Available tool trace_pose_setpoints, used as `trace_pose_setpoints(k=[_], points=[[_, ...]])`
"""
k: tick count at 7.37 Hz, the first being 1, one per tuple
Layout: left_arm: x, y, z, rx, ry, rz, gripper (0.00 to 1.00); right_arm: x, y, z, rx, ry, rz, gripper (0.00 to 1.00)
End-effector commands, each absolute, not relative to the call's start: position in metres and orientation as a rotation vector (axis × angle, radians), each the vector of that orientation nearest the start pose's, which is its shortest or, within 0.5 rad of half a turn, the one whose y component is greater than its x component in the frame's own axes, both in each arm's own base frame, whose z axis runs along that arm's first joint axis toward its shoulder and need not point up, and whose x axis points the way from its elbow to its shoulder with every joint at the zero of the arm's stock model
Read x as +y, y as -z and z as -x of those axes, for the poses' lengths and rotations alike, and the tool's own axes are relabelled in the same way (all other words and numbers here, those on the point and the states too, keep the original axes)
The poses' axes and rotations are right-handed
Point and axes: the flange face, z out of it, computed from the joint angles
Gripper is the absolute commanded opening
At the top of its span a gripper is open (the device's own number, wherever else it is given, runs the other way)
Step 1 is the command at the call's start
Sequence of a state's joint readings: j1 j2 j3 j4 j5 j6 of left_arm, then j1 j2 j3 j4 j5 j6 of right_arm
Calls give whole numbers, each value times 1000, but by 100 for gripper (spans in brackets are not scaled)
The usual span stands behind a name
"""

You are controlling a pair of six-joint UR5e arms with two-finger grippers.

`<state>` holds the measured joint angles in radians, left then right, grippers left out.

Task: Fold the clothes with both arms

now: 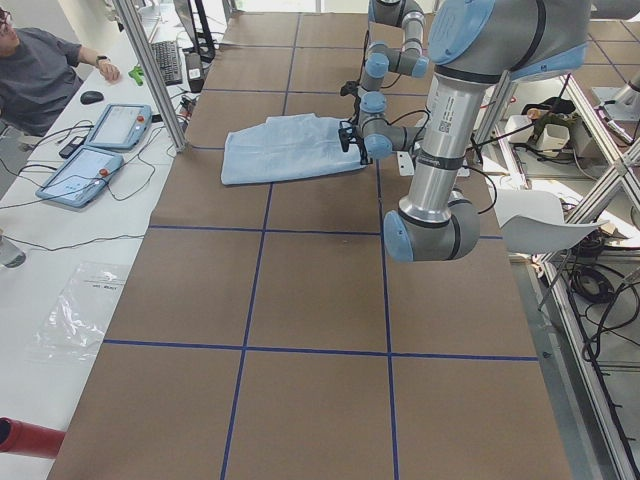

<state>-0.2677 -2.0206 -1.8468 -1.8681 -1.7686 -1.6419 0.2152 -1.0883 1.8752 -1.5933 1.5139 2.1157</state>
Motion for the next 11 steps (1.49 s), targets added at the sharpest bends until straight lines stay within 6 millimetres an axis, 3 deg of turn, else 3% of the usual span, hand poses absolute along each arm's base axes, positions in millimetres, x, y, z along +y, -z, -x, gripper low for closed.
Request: trace_pose_setpoints(k=[1, 4, 5, 6, 7, 8, 11], points=[[-264, -221, -533, 1104, 187, 73, 0, -263, -233, 537, -820, -745, 82, 0], [-239, -168, -476, 1158, 141, 118, 0, -197, -171, 473, -837, -679, 138, 0], [-231, -155, -455, 1158, 126, 141, 0, -190, -154, 458, -848, -674, 151, 0], [-230, -150, -446, 1151, 128, 142, 0, -190, -143, 457, -850, -673, 149, 0], [-233, -152, -450, 1131, 131, 143, 0, -192, -143, 465, -843, -667, 139, 0], [-252, -157, -448, 1118, 150, 107, 0, -204, -150, 474, -830, -670, 74, 0], [-334, -166, -432, 1079, 224, -18, 0, -274, -150, 477, -858, -677, -58, 0]])
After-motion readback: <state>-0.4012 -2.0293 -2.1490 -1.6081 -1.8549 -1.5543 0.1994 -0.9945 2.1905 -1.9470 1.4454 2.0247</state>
